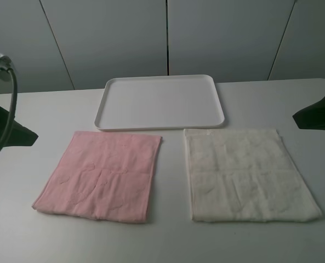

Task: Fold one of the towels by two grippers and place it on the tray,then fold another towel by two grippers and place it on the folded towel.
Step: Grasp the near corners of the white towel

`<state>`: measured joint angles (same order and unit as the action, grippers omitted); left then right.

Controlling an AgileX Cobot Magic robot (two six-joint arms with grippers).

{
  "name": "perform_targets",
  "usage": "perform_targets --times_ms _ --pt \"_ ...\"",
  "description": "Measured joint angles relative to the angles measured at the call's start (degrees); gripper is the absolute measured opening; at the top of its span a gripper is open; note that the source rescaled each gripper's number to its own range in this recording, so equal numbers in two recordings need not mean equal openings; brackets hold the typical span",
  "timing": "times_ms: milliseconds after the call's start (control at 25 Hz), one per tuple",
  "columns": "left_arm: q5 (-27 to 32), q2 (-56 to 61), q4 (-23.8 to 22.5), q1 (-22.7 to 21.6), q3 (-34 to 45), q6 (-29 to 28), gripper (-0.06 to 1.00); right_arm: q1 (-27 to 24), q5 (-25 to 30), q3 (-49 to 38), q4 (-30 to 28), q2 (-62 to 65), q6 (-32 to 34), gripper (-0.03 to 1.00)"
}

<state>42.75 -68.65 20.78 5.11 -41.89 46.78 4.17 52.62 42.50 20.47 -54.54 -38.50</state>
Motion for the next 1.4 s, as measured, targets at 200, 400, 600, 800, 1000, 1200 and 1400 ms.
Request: perform_targets --times_ms 200,400,600,800,1000,1200,1400 --pt "-3.5 -9.5 -9.0 8.7 0.0 1.1 0.99 8.3 -2.6 1.7 0.0 -11.0 -4.1 1.00" --pt "-3.5 -17.6 -20.8 15.0 0.0 1.2 0.99 17.8 -4.4 3.0 -0.3 -19.8 -6.1 1.00" --pt "-3.5 -24.0 -23.4 17.7 0.0 1.2 0.99 28.9 -5.4 3.3 -2.7 -25.2 -7.9 1.00" --pt "-1.3 -25.9 -28.6 18.2 -0.1 1.4 0.99 34.7 -8.3 3.3 -3.1 -28.3 -8.0 1.00" --pt "2.9 -26.5 -33.4 18.2 -0.1 3.1 0.99 39.3 -9.8 3.3 -3.4 -32.2 -8.1 1.00" --pt "4.2 -27.9 -36.0 18.2 -0.1 4.8 0.99 45.4 -10.4 5.5 -6.6 -35.5 -6.9 1.00" --pt "3.8 -31.4 -36.1 18.2 -0.2 5.4 0.99 49.8 -9.0 10.5 -9.5 -39.1 -3.5 1.00"
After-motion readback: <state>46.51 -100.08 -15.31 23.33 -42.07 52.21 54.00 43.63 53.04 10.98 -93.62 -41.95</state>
